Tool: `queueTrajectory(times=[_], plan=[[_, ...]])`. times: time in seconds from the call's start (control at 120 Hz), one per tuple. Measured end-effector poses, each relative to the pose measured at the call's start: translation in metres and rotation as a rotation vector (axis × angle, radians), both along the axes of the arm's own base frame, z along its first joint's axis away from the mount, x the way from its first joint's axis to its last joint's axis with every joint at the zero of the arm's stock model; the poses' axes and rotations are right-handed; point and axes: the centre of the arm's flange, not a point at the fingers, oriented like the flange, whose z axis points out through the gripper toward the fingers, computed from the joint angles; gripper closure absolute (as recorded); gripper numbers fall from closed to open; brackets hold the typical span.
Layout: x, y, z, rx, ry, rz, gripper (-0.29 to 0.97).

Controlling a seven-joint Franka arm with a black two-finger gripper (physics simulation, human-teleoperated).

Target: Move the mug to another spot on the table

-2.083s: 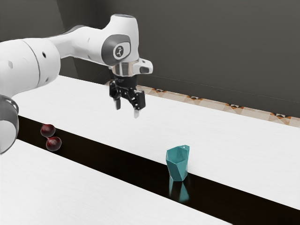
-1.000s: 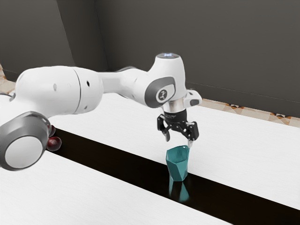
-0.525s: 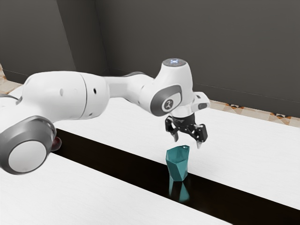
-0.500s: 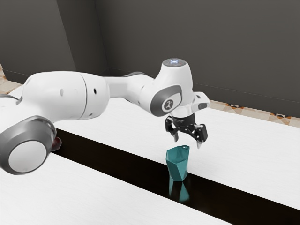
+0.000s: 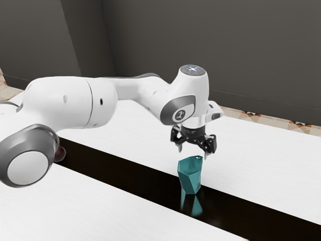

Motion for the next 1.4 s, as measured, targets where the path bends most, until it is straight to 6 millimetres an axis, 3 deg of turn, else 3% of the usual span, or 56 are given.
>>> queueTrajectory(times=[0.208,0.508,1.217,1.4], plan=[[0.003,-0.026,0.011,-0.019,0.048,0.017,0.00],[0.017,-0.020,0.004,0.006,0.070,0.027,0.00],[0.017,-0.019,-0.041,0.004,0.112,-0.039,0.01],[0.017,-0.022,-0.043,-0.015,0.105,-0.047,0.02]])
